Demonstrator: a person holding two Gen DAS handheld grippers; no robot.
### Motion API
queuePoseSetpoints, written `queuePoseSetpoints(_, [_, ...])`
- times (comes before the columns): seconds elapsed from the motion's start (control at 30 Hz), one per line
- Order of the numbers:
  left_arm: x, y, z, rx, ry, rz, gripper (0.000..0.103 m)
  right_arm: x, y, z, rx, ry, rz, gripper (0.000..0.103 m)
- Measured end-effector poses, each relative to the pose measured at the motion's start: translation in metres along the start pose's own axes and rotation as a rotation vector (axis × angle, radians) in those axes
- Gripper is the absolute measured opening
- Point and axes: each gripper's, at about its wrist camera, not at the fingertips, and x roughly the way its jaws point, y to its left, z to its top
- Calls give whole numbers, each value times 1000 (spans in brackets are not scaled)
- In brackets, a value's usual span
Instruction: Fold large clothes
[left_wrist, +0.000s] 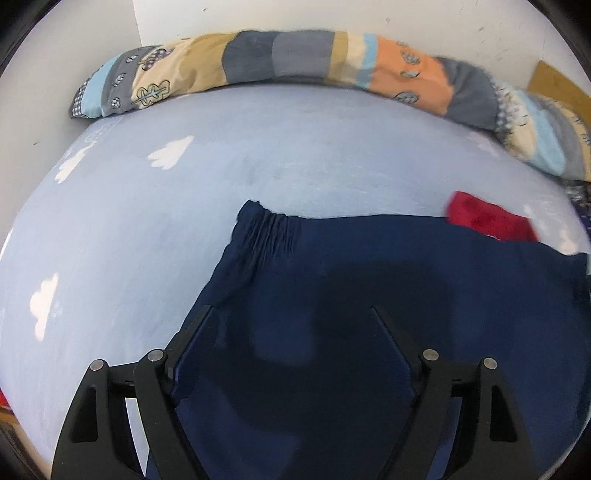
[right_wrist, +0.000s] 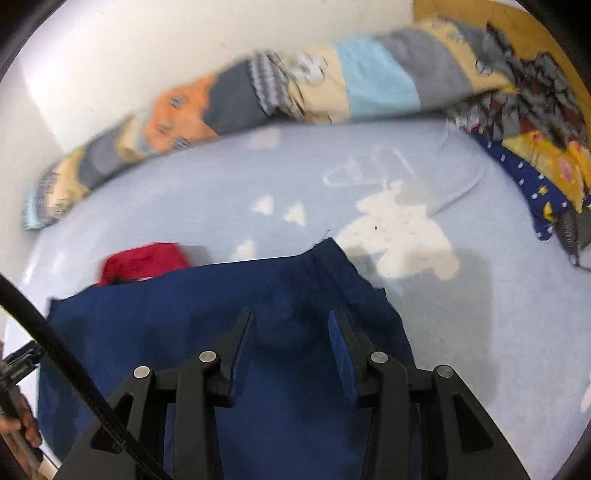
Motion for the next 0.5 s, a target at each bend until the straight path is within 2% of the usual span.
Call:
queuePoseSetpoints(0.07, [29, 12, 0, -25, 60, 1, 84, 32, -11, 3, 64, 95, 7, 43])
queuePoseSetpoints(0.1, [39, 14, 3, -47, 76, -19, 90, 45, -16, -1, 95, 140, 15, 43])
queuePoseSetpoints(0.13, [41, 17, 2, -58, 69, -28, 93, 48, -20, -2, 113, 129, 28, 43])
queuePoseSetpoints(0.2, [37, 13, 6, -43, 63, -9, 93, 42, -13, 2, 85, 133, -5, 43])
queuePoseSetpoints(0.27, [22, 6, 7, -34, 39, -32, 93, 22, 2, 2, 22, 98, -31, 44])
queuePoseSetpoints(0.33, [-1, -1, 3, -9, 17, -52, 93, 0, 23, -5, -49, 70, 5, 44])
queuePoseSetpoints(0.43, [-44, -18, -18, 68, -53, -62, 93, -37, 58, -34, -157, 59, 71, 51])
queuePoseSetpoints(0.5, [-66, -31, -33, 126, -72, -57, 93, -56, 73, -65, -201, 82, 117, 52])
